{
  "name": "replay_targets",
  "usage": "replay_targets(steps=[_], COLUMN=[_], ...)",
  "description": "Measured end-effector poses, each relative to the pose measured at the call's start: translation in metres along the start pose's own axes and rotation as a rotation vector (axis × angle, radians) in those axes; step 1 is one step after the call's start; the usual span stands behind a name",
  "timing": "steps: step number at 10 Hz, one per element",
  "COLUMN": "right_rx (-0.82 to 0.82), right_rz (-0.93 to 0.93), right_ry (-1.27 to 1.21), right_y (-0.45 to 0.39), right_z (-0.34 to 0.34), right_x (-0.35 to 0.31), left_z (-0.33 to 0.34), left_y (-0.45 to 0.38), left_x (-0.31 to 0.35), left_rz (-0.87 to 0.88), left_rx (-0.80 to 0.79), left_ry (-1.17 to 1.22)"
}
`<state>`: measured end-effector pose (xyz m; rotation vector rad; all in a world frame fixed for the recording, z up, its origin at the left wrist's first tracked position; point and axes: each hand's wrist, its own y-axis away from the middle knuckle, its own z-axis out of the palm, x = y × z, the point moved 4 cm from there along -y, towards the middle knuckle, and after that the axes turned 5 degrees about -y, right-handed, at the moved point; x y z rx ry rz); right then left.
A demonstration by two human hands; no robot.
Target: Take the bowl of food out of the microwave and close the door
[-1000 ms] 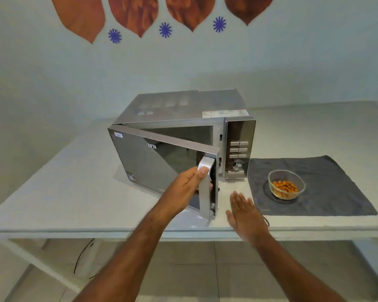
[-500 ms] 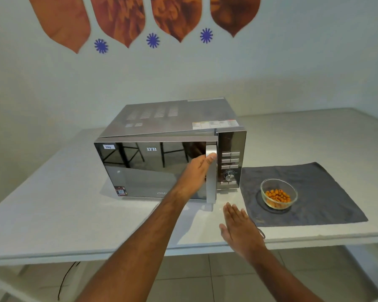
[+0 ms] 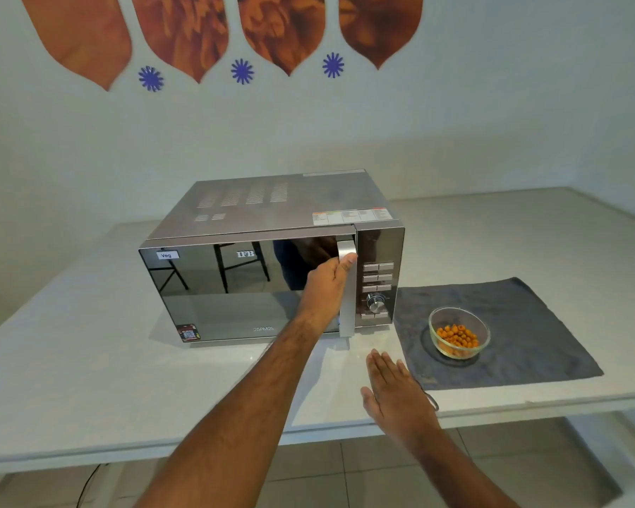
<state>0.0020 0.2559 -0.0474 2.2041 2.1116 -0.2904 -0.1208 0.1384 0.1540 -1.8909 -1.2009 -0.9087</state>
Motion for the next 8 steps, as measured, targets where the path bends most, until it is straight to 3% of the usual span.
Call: replay_targets(steps=[6,7,8], right_rx=[-0.006,0.004,0.0], right_rz=[0.019,0.007,-0.005], right_ry=[-0.006,0.016,0.04], right_y=[-0.001,0.001,-0.004], right_z=[-0.003,-0.004,-0.007], right_x=[0.0,-0.002,-0.004], left_z=[0.002,-0.004,-0.02], left_y=[-0.006,0.015,0.044], left_x=[-0.005,-0.017,-0.059], left_rz=[0.012,0.047,0.064], left_rx=[-0.025,-0.097,-0.057], left_ry=[-0.056,-0.123,-0.252])
